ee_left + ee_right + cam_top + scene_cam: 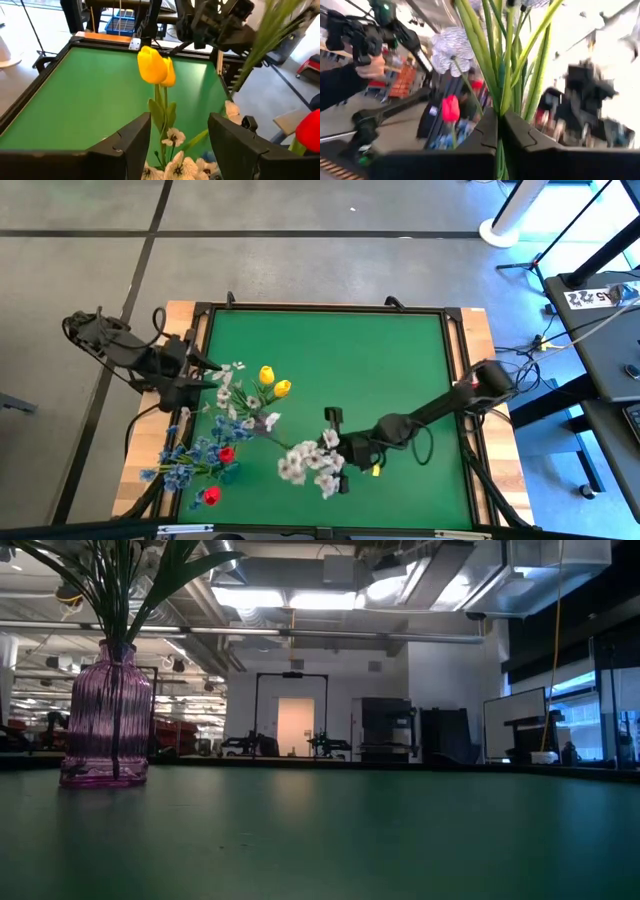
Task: Sort flowers into vase by color
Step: Put the white flowers into the violet vase
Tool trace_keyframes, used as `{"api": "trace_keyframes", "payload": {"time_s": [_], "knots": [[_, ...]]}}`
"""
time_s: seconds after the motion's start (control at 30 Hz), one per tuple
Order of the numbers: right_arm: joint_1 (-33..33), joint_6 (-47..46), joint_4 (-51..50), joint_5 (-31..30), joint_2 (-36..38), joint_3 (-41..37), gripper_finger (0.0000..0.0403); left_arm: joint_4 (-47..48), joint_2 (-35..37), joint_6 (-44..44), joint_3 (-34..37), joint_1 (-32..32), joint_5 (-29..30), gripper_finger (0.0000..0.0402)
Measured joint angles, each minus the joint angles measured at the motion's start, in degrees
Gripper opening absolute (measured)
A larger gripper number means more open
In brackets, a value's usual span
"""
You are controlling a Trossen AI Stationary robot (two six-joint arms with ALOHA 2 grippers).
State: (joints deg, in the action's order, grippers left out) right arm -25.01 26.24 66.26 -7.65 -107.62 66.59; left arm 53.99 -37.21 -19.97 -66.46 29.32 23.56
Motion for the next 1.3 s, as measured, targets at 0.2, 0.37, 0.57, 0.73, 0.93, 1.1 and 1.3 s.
{"api": "trace_keyframes", "payload": {"time_s": [0.2,0.37,0.57,0.73,0.93,1.1,1.3], "knots": [[4.4,2.5,2.5,3.6,-6.0,4.5,0.0008,0.2,0.0,-0.7,1.0,0.0,0.0,0.0193],[6.5,1.1,2.7,2.7,-8.1,7.0,0.0008,0.5,0.0,-1.0,1.0,0.0,0.0,0.0192],[8.3,-6.4,-0.6,0.4,-8.5,7.3,0.0009,0.6,0.0,-2.3,1.0,0.0,0.0,0.0192],[9.3,-9.7,-2.4,-2.4,-8.6,7.3,0.0009,0.5,0.0,-2.4,1.0,0.0,0.9,0.0192],[9.8,-11.4,-3.1,-5.0,-8.6,7.4,0.0009,0.5,0.0,-2.4,1.0,0.0,1.8,0.0192],[9.7,-11.0,-7.3,-7.7,-8.6,10.3,0.0009,0.5,0.0,-2.4,1.0,0.0,2.0,0.0192],[9.7,-10.3,-15.4,-9.8,-8.6,15.3,0.0009,1.0,0.2,-2.2,0.9,0.0,2.3,0.0192]]}}
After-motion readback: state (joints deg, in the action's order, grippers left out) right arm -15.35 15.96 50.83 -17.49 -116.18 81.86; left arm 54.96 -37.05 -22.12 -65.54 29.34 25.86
